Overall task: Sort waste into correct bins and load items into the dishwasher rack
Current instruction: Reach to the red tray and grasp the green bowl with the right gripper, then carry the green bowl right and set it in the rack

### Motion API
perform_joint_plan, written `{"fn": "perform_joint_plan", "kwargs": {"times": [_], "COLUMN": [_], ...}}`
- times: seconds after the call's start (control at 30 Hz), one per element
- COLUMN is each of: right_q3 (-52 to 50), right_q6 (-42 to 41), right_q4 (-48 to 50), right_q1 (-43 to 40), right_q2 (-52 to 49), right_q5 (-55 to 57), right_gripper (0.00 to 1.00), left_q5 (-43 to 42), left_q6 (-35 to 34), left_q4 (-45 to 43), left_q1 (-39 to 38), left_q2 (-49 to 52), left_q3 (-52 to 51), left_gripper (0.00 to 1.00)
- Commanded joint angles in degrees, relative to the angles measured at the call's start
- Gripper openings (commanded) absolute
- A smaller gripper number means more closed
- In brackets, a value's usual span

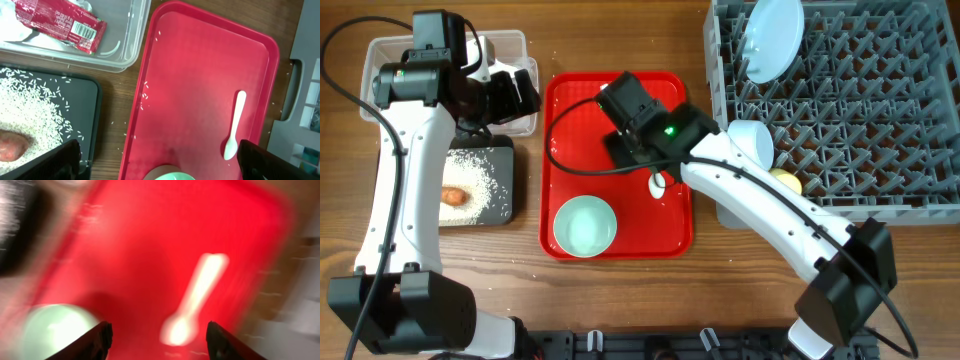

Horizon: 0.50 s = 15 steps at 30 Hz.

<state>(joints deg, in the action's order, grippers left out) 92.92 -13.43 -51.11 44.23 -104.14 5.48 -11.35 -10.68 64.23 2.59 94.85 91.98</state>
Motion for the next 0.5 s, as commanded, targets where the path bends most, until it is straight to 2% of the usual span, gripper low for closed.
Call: {"fn": "perform_joint_plan", "kwargs": {"times": [0.0,0.07,0.13,0.23,0.3,0.4,0.43,0.47], "right_q3": [-5.92,-10.73,-11.65,-11.65,-11.65,-11.67,-11.63,-11.61], "right_q6": [-12.44,-18.75,-20.48,-25.64,-25.57,-25.83,-26.08,-26.01], "right_q4": [3.85,6.1,6.56,5.18,4.55,4.42,4.63,4.57], "right_q1": [1.86,4.33,5.11,5.05,3.26,0.74,0.72,0.44], "right_q2": [-1.2,-4.35,-6.54,-10.64,-12.63,-12.66,-12.61,-12.2], "right_q5": [-19.69,-21.09,-21.79,-24.04,-27.1,-28.76,-28.76,-28.7], "right_gripper": [0.63,0.63,0.61,0.5,0.46,0.14,0.07,0.04], "left_q5": [0.35,0.35,0.35,0.35,0.35,0.35,0.35,0.35], "left_q6": [-0.07,-0.07,-0.07,-0.07,-0.07,-0.07,-0.07,-0.07], "left_q4": [-0.09,-0.09,-0.09,-0.09,-0.09,-0.09,-0.09,-0.09], "left_q1": [0.15,0.15,0.15,0.15,0.15,0.15,0.15,0.15], "left_q2": [-0.13,-0.13,-0.13,-0.13,-0.13,-0.13,-0.13,-0.13], "left_q3": [0.7,0.7,0.7,0.7,0.7,0.7,0.7,0.7], "left_gripper": [1.0,1.0,1.0,1.0,1.0,1.0,1.0,1.0]}}
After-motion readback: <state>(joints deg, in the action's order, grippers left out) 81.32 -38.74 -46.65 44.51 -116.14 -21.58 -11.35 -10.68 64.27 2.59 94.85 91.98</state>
